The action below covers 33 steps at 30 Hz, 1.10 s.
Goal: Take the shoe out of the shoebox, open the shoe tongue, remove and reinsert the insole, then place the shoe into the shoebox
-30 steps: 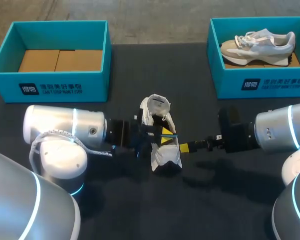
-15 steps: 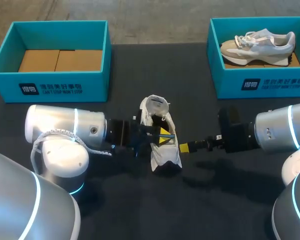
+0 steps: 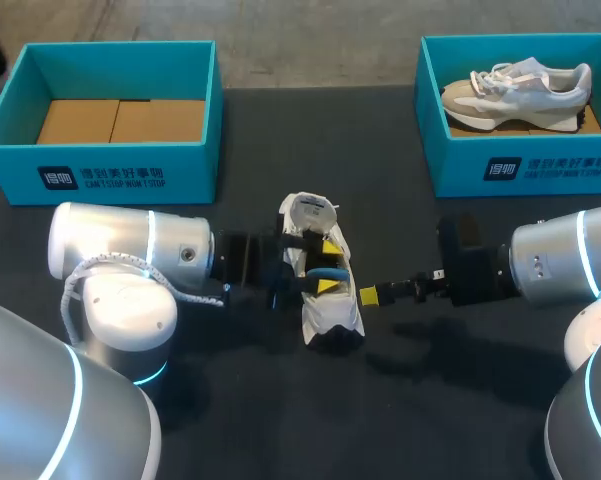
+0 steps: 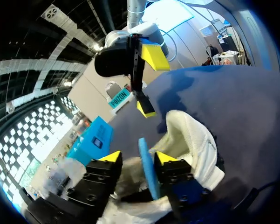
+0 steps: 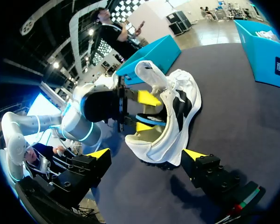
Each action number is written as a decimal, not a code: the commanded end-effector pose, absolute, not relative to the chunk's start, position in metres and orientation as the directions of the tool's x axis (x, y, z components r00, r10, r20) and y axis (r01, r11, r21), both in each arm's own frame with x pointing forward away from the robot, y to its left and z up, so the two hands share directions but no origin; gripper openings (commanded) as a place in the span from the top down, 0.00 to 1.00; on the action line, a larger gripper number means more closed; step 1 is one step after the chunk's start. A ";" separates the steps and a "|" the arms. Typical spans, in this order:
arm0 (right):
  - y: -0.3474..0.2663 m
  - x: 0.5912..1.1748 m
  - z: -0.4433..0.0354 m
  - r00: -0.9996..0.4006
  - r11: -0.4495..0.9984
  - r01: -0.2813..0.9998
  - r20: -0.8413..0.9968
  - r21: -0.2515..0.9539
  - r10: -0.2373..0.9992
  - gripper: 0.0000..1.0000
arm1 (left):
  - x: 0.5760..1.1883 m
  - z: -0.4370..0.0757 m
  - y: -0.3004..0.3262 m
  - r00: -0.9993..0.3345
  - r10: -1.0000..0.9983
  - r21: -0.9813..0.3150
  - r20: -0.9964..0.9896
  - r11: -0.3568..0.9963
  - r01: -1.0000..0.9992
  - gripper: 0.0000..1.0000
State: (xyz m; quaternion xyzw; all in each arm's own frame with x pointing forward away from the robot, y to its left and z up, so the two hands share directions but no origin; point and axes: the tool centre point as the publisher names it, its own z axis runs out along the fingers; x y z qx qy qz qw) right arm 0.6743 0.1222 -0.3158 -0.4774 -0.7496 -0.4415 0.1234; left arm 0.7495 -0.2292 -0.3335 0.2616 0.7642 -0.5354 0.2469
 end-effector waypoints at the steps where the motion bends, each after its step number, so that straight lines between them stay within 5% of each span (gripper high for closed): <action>1: 0.126 0.675 -0.316 -0.510 0.155 0.826 0.603 0.541 0.614 0.00 | 0.742 -0.317 -0.220 -0.732 0.113 -0.687 -0.671 0.275 0.672 0.42; 12: 0.126 0.675 -0.316 -0.510 0.155 0.826 0.603 0.541 0.614 0.00 | 0.742 -0.295 -0.215 -0.711 0.115 -0.669 -0.694 0.262 0.696 0.44; 21: 0.126 0.675 -0.316 -0.510 0.155 0.826 0.603 0.541 0.614 0.00 | 0.736 -0.286 -0.205 -0.703 0.213 -0.657 -0.678 0.252 0.710 0.67; 31: 0.126 0.675 -0.316 -0.510 0.155 0.826 0.603 0.541 0.614 0.00 | 0.728 -0.265 -0.186 -0.695 0.290 -0.643 -0.658 0.264 0.719 0.74; 33: 0.126 0.675 -0.316 -0.510 0.155 0.826 0.603 0.541 0.614 0.00 | 0.727 -0.261 -0.183 -0.703 0.313 -0.656 -0.639 0.257 0.710 0.83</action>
